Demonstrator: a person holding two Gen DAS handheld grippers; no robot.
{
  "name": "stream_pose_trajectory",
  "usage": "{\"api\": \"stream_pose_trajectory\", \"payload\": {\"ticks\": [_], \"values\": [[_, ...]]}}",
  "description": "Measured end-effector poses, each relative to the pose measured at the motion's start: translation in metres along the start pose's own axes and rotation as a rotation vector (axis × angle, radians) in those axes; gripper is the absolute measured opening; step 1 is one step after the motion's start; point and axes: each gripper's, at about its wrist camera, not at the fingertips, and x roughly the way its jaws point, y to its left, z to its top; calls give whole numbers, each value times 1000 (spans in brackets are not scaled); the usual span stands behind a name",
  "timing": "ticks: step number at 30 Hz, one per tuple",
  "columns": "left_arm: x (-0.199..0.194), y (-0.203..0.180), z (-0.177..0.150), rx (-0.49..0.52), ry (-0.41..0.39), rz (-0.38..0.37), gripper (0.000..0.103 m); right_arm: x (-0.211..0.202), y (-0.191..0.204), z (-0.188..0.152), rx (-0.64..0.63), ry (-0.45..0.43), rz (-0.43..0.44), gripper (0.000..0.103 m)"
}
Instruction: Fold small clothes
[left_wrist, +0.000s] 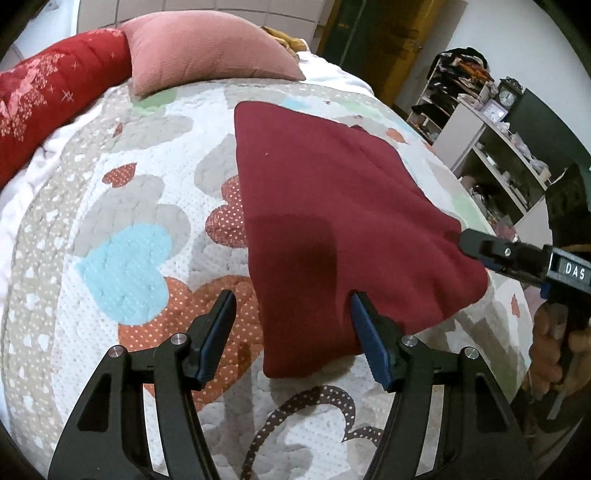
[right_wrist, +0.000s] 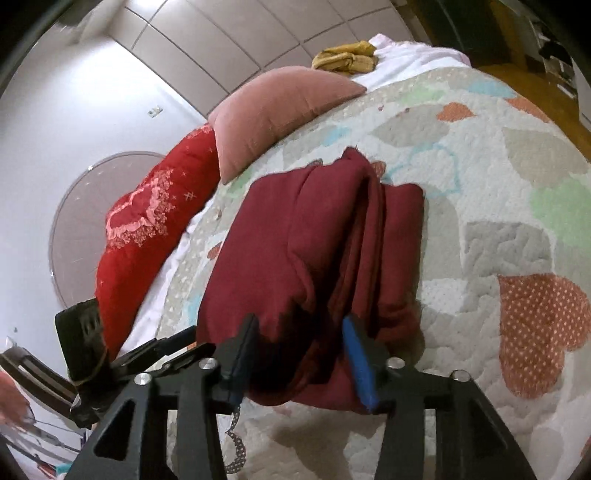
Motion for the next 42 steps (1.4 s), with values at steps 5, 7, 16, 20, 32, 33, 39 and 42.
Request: {"api": "stream_pose_trajectory", "payload": {"ticks": [5,7,16,20,32,33,39,42], "values": [[0,-5,-1,18,-9,22,64,25,-8,2,45,47,-5,52],[0,-6,0,19,-12,25,65,34,-15,2,87,59,1,52],[-13,-12,10,7,-48,27,64,8,11,5,-57,-50,-58,19],[1,-12,10,-3,-17,27,65,2,9,-1,-114,-51,-188,19],[0,-7,29,-48,-45,16,65,-17,-1,7,-29,-140,-158,54],[2,-4,33,-72,-44,-8,65,-15,-1,11,-28,-143,-164,59],[28,15,49,-184,-2,-123,72,24,-25,30,48,-83,-193,72],[40,17,54,-192,25,-146,75,38,-40,36,94,-60,-165,79]]}}
